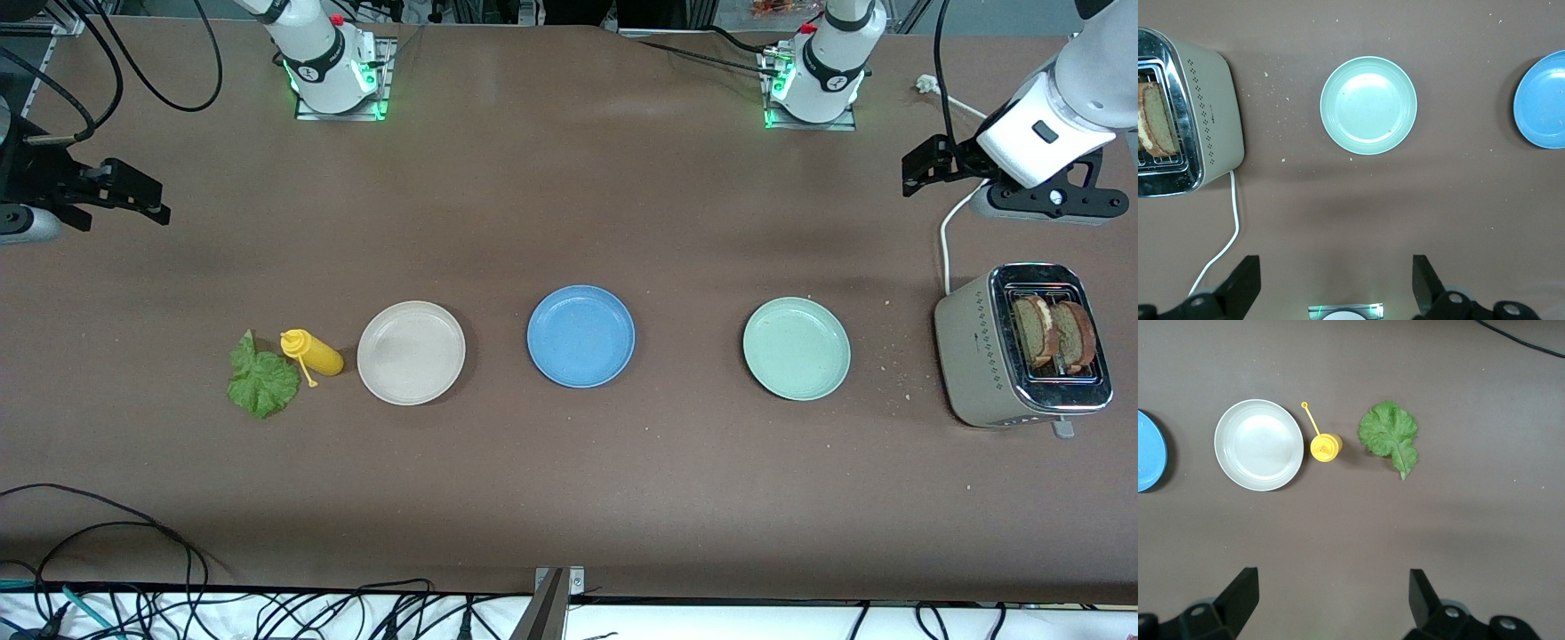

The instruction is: Make sandwich in blue plate with both arms

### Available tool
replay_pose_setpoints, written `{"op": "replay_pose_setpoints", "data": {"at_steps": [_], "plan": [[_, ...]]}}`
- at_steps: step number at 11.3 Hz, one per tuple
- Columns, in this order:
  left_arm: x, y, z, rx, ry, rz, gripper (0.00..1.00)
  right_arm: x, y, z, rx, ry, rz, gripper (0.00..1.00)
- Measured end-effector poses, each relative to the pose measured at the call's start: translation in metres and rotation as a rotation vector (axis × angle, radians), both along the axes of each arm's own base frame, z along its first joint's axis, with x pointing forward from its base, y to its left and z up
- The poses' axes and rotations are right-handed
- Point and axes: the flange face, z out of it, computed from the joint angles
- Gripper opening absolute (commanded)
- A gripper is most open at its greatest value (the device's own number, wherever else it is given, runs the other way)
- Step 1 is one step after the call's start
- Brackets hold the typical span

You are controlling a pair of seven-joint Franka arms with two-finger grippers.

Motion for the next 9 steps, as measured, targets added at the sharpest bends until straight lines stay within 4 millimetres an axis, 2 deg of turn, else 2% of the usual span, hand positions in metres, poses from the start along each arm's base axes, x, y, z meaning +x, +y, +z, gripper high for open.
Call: {"op": "replay_pose_setpoints", "data": {"at_steps": [4,6,7,9], "plan": [[0.001,0.002,-0.001,0.0,0.002,0.004,1.0,0.0,-0.001,0.0,0.0,0.0,-0.002,1.0],[0.006,0.009,-0.009,0.015,0.013,0.012,1.0,0.0,-0.002,0.0,0.0,0.0,-0.003,1.0],[0.012,0.022,-0.013,0.038,0.013,0.025,1.0,0.0,-0.002,0.0,0.0,0.001,-0.003,1.0],[0.034,0.069,-0.023,0.027,0.02,0.01,1.0,0.0,-0.002,-0.001,-0.001,0.003,-0.004,1.0]]}}
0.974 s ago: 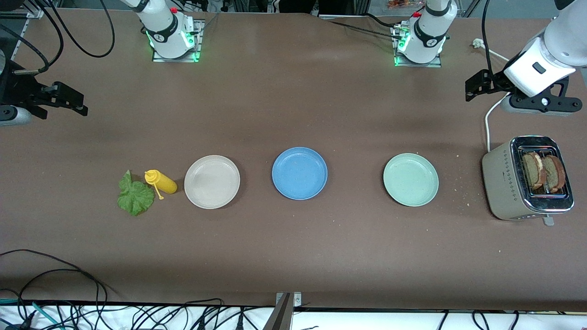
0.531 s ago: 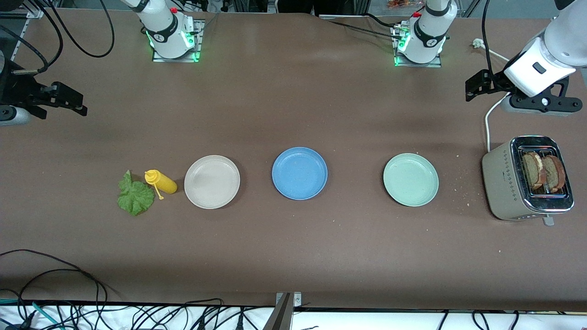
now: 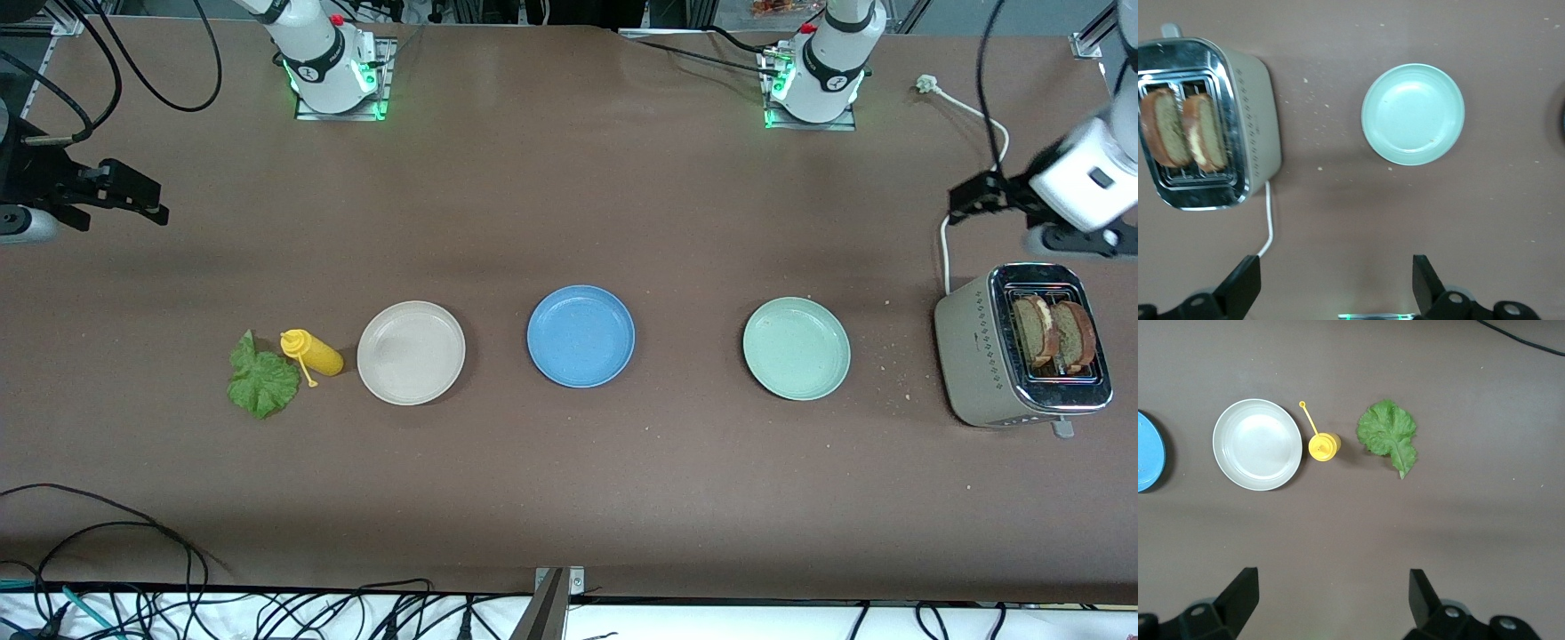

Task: Make sandwich in blue plate with both arms
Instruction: 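Reach the left gripper down into the toaster and grasp a bread slice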

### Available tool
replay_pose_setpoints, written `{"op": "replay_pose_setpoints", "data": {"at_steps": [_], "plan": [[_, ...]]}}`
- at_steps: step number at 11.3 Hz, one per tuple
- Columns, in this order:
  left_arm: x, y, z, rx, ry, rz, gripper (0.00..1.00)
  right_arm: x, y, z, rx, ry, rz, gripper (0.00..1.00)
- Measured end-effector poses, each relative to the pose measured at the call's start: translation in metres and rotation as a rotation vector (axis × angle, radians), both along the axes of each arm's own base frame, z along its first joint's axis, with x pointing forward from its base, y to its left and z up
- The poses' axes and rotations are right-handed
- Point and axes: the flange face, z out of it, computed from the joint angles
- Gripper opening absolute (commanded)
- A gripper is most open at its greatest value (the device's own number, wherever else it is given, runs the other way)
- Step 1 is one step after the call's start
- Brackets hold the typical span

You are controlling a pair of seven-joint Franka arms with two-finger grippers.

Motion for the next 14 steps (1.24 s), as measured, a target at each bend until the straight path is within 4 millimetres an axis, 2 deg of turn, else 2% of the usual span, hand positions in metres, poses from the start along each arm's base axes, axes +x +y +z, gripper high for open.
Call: {"op": "replay_pose_setpoints", "data": {"at_steps": [3,4,5,9,12,14], "plan": [[0.047,0.099,-0.043,-0.043,-0.025,-0.057,1.0,0.0,-0.001,-0.001,0.0,0.002,-0.002,1.0],[0.058,0.124,-0.058,-0.025,-0.048,-0.071,1.0,0.0,-0.001,-0.001,0.0,0.002,-0.002,1.0],[0.068,0.14,-0.071,0.004,-0.068,-0.083,1.0,0.0,-0.001,-0.001,0.0,0.002,-0.003,1.0],[0.09,0.171,-0.122,0.053,-0.082,-0.086,1.0,0.0,-0.001,-0.001,-0.001,0.002,-0.003,1.0],[0.092,0.182,-0.155,0.038,-0.037,-0.068,0.99,0.0,-0.002,-0.001,-0.001,0.002,-0.003,1.0],[0.089,0.19,-0.168,0.029,-0.012,-0.054,0.93,0.0,-0.002,-0.001,-0.001,0.002,-0.003,1.0]]}}
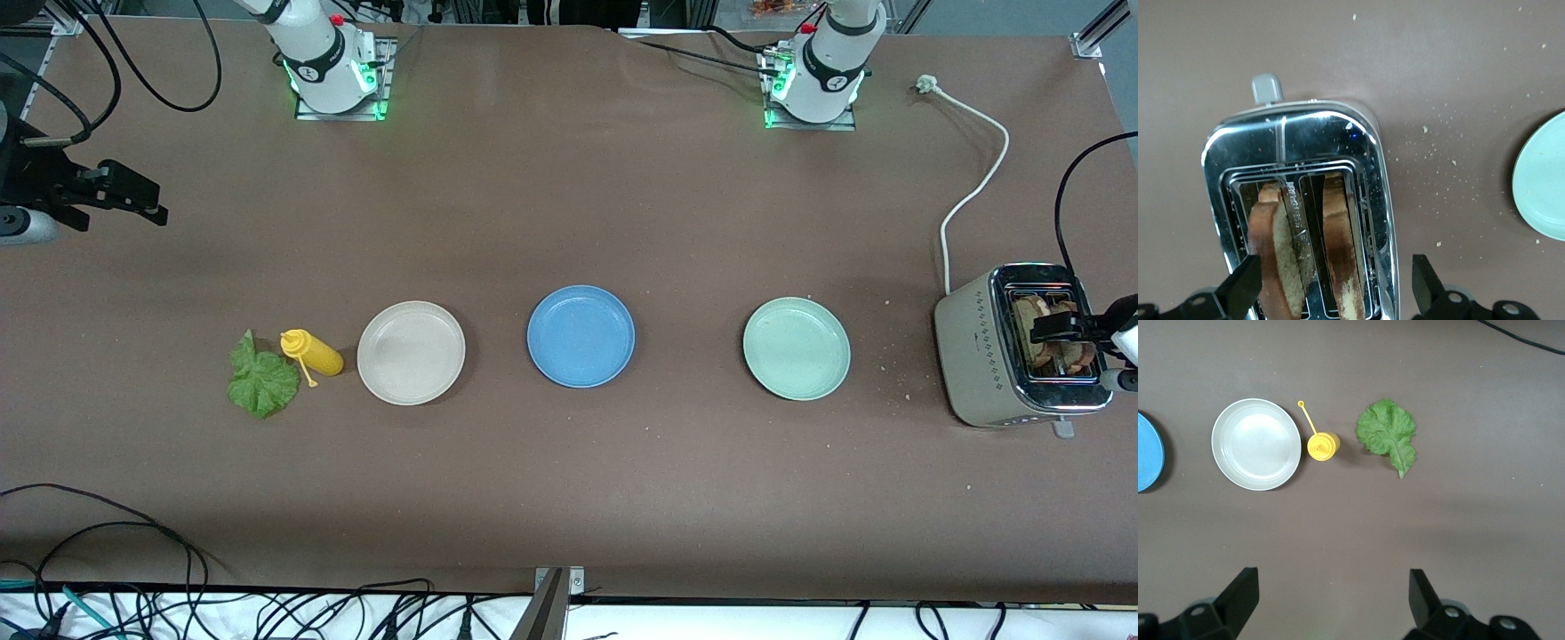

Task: Make sandwich in blue plate with both arms
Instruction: 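Reach the left gripper down into the toaster and grasp a bread slice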

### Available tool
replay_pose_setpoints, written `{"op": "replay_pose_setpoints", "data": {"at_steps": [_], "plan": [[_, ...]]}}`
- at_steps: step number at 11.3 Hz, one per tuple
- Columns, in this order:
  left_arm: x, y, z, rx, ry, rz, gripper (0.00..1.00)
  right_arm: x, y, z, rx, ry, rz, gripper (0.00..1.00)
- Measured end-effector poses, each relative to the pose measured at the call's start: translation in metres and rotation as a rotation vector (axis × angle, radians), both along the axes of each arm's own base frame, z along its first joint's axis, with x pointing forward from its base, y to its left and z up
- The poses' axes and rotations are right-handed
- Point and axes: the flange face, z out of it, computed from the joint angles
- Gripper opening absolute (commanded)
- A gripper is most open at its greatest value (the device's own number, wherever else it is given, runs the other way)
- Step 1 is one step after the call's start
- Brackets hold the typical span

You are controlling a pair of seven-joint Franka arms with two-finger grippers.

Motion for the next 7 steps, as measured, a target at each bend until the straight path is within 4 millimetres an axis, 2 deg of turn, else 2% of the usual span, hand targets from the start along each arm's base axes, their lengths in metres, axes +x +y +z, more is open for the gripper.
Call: {"op": "replay_pose_setpoints", "data": {"at_steps": [2,3,4,5,7], "plan": [[-0.007,0.001,-0.019,-0.012,0.041,0.004,0.8,0.0,0.0,0.0,0.0,0.0,0.0,1.0],[-0.009,0.0,-0.026,-0.016,0.055,0.004,0.65,0.0,0.0,0.0,0.0,0.0,0.0,1.0],[-0.01,-0.001,-0.031,-0.019,0.064,0.003,0.41,0.0,0.0,0.0,0.0,0.0,0.0,1.0],[-0.012,-0.002,-0.034,-0.02,0.071,0.004,0.23,0.0,0.0,0.0,0.0,0.0,0.0,1.0],[-0.013,-0.001,-0.037,-0.022,0.076,0.007,0.05,0.0,0.0,0.0,0.0,0.0,0.0,1.0]]}}
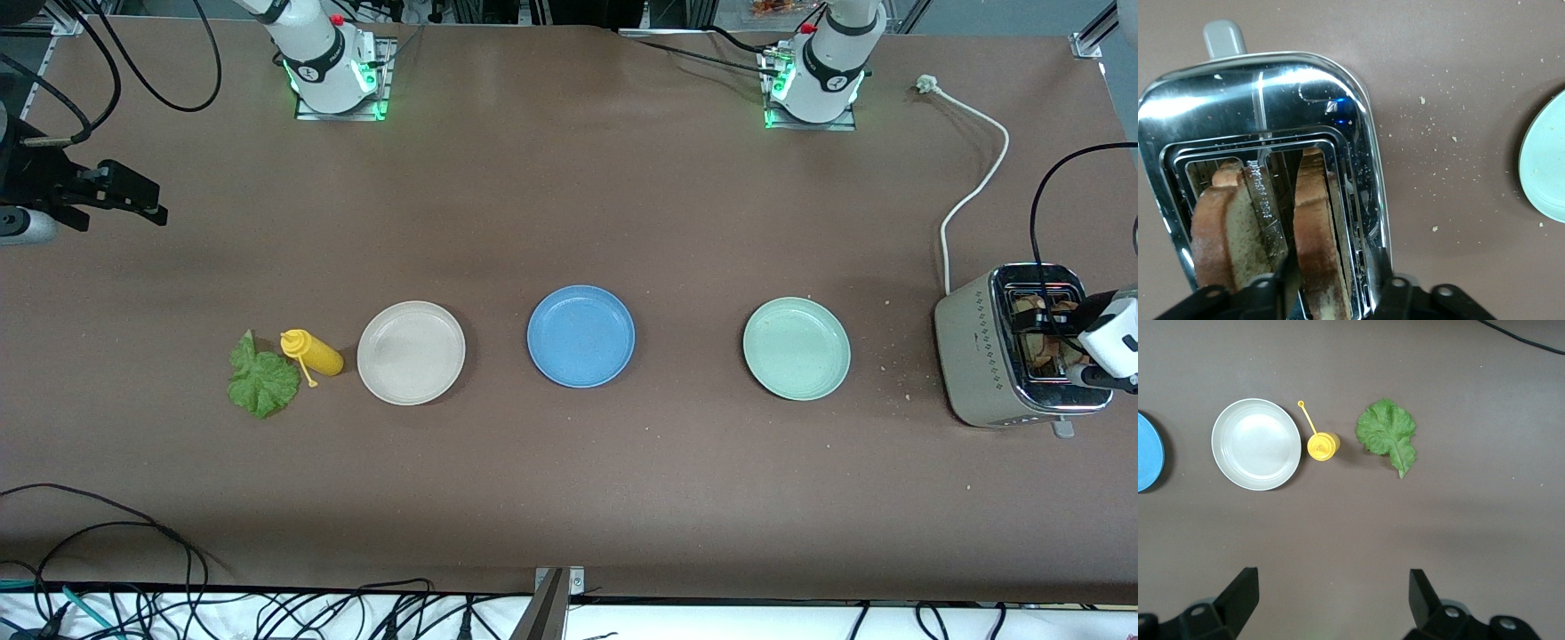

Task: Make sandwich in blue plate with both arms
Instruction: 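Reach the left gripper down into the toaster and grasp a bread slice, then lift the bread slice up out of the toaster with the left gripper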

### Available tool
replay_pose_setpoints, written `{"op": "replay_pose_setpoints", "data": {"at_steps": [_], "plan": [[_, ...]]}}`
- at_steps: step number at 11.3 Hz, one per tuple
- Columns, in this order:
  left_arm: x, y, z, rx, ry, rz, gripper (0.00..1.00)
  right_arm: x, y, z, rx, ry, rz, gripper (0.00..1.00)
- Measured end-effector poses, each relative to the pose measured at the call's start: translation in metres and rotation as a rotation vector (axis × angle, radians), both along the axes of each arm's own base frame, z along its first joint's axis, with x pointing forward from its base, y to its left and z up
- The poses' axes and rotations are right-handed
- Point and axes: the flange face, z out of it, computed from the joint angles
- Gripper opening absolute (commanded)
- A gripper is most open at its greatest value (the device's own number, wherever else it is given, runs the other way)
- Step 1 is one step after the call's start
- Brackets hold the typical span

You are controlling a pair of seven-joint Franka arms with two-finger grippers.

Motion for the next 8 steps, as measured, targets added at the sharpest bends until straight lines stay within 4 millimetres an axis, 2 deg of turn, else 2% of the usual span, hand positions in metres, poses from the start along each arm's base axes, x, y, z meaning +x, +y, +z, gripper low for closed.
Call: {"op": "replay_pose_setpoints", "data": {"at_steps": [1,5,6,8], "plan": [[0.0,0.001,-0.001,0.0,0.001,0.001,0.0,0.0,0.0,0.0,0.0,0.0,0.0,1.0],[0.0,0.006,0.005,0.021,-0.006,-0.002,0.0,0.0,0.001,0.0,0.0,0.0,0.002,1.0],[0.001,0.008,0.013,0.045,-0.014,-0.012,0.0,0.0,0.002,0.0,0.0,0.0,0.003,1.0],[0.0,0.006,0.046,0.07,-0.039,-0.018,0.0,0.0,0.003,0.0,0.0,0.0,0.006,1.0]]}}
